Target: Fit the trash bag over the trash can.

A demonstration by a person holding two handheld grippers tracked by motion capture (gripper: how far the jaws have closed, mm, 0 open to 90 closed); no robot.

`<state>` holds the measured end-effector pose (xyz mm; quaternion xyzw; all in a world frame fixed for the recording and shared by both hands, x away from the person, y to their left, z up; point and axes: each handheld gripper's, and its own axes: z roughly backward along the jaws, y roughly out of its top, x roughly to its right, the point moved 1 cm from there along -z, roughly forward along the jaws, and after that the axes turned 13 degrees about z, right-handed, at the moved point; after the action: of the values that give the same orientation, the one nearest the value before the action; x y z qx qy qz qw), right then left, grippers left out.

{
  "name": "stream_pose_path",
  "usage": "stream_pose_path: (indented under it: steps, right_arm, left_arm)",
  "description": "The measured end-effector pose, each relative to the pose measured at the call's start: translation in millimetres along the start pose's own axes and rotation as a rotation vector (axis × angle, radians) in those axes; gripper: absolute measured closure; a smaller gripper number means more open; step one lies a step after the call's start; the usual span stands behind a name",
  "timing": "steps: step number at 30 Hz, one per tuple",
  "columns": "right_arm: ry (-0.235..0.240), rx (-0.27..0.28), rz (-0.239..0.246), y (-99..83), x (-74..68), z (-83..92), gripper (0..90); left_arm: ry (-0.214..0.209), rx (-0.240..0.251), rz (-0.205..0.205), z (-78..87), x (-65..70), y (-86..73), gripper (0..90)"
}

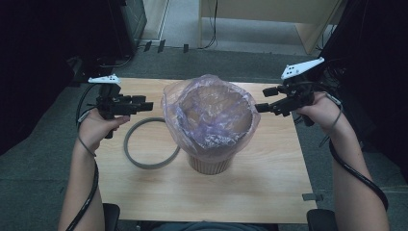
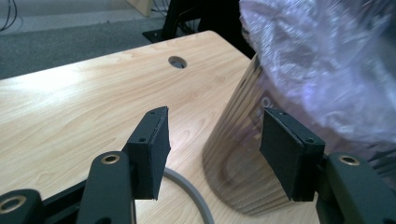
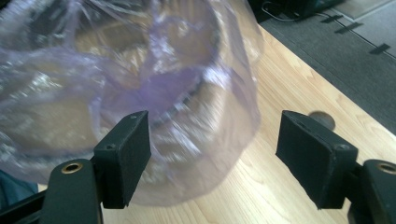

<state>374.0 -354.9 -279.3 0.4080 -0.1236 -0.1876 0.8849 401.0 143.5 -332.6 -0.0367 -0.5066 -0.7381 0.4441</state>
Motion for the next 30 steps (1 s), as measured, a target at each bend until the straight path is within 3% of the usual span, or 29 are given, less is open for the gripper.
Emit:
stream_pose_path:
  steps: [4,7,14,24,30]
  right_arm:
    - [-0.014,-0.001,-0.032,-12.7,4.9,1.1,26.3]
    - [-0.024,-0.003,-0.05,-20.9,7.5,0.5,26.3]
    - [-0.046,0.002,-0.09,-38.4,11.2,-3.7,26.3]
    - [-0.06,0.001,-0.089,-57.2,7.3,-25.3,25.5]
    - [-0.072,-0.009,-0.072,-64.6,4.0,-36.8,25.5]
  left_arm:
    - [0.0,-0.002,-0.02,-3.3,-3.7,-3.1,42.0]
    - [0.005,-0.006,-0.007,-4.8,-8.6,-5.2,41.8]
    - [-0.054,0.038,0.02,-1.2,-18.4,-8.4,41.8]
    - [0.049,0.02,0.002,-4.3,-30.7,-16.3,41.8]
    - [0.057,0.021,0.0,-4.9,-36.9,-21.1,41.4]
